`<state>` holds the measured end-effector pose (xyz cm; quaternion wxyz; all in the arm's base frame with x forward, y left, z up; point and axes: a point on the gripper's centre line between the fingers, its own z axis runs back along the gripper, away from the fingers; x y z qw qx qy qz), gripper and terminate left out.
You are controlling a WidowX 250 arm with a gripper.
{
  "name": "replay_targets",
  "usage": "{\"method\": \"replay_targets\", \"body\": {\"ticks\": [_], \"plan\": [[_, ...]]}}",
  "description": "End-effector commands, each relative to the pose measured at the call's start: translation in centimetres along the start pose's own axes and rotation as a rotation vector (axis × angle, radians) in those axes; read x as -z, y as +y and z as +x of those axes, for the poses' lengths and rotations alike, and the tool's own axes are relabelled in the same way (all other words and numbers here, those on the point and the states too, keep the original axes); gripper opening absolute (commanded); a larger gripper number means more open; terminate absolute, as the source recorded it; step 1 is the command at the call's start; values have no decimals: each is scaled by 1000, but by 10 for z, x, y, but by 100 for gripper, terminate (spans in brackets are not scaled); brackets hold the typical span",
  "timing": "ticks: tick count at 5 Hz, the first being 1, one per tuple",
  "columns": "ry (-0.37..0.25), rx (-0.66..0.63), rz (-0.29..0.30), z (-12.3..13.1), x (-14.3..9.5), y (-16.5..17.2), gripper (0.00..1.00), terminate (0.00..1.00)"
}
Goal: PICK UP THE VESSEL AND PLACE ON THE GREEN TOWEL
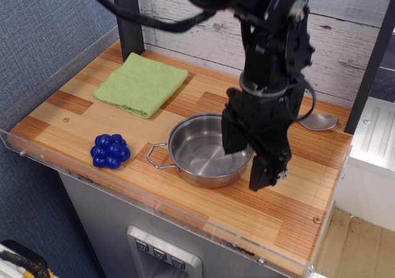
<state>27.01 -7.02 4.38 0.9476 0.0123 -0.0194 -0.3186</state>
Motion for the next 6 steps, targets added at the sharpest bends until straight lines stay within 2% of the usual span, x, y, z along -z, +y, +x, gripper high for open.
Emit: {"method": "replay_targets", "body": {"ticks": [1, 2, 3, 4, 6], "plan": [[14, -27, -5, -5, 20, 6, 100, 0], [-1, -13, -13, -6, 24, 7, 100, 0], [-17, -17, -20, -9, 24, 10, 0, 0], [-16, -21, -18, -11, 23, 11, 0, 0], [-14, -25, 11, -14, 4, 12, 0, 0]]}}
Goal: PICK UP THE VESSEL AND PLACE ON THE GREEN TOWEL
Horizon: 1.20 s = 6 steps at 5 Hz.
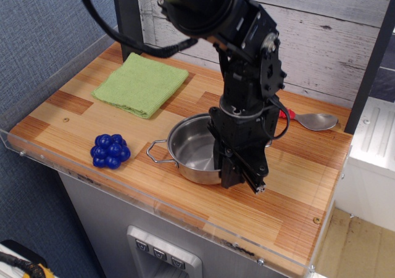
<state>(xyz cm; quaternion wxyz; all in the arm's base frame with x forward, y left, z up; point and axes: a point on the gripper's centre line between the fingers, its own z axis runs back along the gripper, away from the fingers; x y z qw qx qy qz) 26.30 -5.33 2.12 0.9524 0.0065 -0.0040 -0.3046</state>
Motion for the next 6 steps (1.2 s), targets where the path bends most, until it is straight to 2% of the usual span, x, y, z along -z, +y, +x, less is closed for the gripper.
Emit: {"method": "replay_targets", "body": {"ticks": [1, 3, 4, 5, 6], "plan": [[-57, -7, 61, 1, -33, 3, 0, 0], [-74, -29, 126, -1, -53, 11, 0, 0], [-118, -26, 112, -5, -60, 32, 0, 0], [-112, -71, 164, -12, -68, 67, 0, 0], [-145, -105, 188, -14, -73, 94, 0, 0]]}}
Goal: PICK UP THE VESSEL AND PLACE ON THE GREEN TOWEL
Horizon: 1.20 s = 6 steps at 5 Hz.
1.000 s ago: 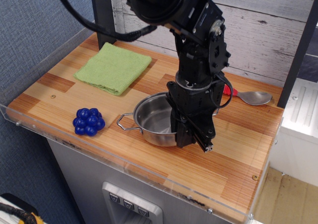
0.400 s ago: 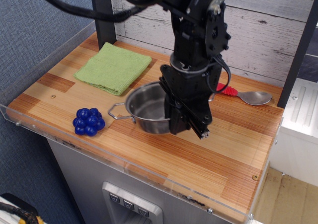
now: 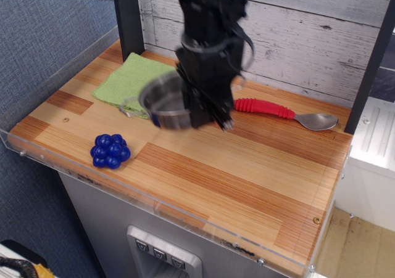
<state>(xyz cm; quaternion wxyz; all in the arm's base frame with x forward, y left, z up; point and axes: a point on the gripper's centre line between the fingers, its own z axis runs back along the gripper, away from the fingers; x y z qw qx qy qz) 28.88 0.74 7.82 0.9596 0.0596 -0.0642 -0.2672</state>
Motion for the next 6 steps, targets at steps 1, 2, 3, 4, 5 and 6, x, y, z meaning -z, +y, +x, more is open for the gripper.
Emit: {"method": "replay_targets", "body": {"ticks": [1, 2, 3, 4, 5, 6], "plan": [[-56, -45, 73, 9, -8, 53, 0, 0], [-18, -68, 97, 13, 3, 74, 0, 0], [1, -96, 106, 12, 16, 91, 0, 0], [19, -154, 107, 3, 29, 106, 0, 0], [37, -167, 89, -3, 40, 109, 0, 0], [46, -194, 92, -9, 45, 114, 0, 0]]}}
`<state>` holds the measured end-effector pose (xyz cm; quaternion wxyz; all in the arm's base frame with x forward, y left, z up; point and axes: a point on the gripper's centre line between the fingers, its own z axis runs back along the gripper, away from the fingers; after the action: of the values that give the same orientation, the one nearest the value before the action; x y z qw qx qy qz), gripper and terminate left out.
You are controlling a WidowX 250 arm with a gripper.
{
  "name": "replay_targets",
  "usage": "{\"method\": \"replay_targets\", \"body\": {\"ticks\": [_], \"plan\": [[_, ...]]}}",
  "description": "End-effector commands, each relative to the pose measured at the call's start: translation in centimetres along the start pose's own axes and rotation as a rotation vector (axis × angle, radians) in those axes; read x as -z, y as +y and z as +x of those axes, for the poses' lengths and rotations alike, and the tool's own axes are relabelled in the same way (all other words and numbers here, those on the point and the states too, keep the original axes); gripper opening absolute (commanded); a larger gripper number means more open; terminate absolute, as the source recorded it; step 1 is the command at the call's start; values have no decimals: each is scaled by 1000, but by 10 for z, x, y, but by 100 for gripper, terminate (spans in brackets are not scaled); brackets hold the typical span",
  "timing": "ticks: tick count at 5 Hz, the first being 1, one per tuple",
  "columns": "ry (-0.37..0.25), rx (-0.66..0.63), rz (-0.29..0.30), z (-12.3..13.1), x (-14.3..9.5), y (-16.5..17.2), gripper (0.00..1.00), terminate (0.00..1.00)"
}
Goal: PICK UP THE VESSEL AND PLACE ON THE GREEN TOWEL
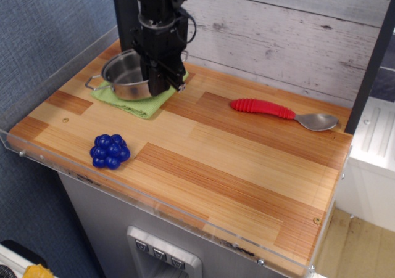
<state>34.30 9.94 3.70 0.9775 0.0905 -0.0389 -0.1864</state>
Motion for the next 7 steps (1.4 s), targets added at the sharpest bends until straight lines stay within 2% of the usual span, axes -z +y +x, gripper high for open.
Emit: {"method": "replay_targets", "body": {"ticks": [1, 2, 3, 4, 5, 6, 7], "plan": [[-41, -57, 31, -3, -6, 17, 0, 0], [-53, -78, 39, -4, -5, 18, 0, 0], [-79, -90, 18, -8, -14, 19, 100, 0], [-68, -109, 30, -8, -24, 19, 100, 0], [-36, -129, -37, -6, -34, 20, 100, 0], [-56, -186, -50, -11, -51, 20, 100, 0], [-69, -290, -56, -30, -63, 25, 100, 0]]}}
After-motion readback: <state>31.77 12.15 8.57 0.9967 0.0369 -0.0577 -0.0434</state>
